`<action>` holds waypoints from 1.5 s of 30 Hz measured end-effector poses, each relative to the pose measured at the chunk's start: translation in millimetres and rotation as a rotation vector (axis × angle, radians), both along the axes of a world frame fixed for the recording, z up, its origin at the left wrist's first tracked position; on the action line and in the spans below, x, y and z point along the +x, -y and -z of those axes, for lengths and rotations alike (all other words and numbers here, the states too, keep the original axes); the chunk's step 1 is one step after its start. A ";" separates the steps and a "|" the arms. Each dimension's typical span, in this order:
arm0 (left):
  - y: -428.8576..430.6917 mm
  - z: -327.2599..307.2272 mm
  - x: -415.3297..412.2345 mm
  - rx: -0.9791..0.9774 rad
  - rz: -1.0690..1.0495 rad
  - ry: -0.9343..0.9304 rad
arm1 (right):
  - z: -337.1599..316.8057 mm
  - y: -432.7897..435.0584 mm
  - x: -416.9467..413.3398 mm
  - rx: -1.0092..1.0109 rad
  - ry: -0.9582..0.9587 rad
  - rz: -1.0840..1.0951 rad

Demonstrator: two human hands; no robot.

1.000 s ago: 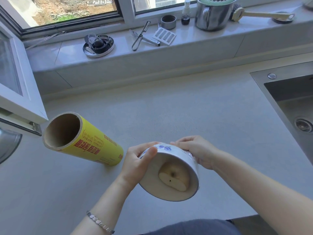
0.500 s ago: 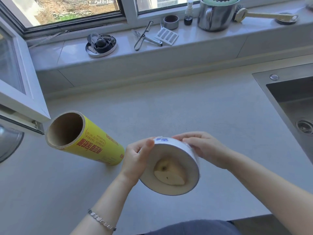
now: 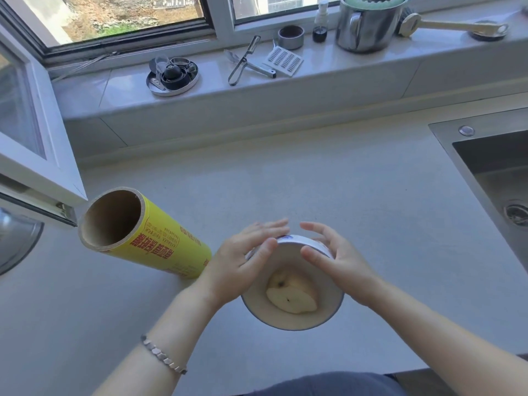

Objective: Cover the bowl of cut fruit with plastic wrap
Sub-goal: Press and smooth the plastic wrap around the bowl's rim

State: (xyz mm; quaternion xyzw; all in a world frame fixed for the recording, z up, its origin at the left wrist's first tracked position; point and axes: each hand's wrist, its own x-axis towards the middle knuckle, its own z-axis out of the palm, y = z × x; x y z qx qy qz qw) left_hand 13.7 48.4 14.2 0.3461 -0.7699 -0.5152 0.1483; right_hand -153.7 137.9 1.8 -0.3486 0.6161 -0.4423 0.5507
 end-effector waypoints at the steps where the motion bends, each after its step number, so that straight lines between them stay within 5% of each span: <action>1: -0.6 -0.1 -1.6 -0.002 0.030 0.012 | -0.3 0.3 -0.1 -0.007 0.010 0.007; 11: 8.1 -5.2 -18.0 0.199 0.093 0.172 | -5.4 6.0 0.1 0.034 -0.041 -0.032; 26: -11.1 19.9 -9.3 0.303 -0.280 -0.060 | -18.0 19.8 -36.0 0.302 -0.218 -0.266; 31: -11.4 17.9 -7.9 0.284 -0.301 -0.051 | -19.3 31.6 -35.3 0.398 -0.090 -0.223; 37: -11.6 13.8 -3.3 0.264 -0.288 -0.079 | -14.7 35.4 -39.8 0.467 0.276 -0.216; 45: -18.3 12.8 -3.6 0.269 -0.253 -0.051 | -16.4 37.7 -43.9 0.729 0.373 -0.393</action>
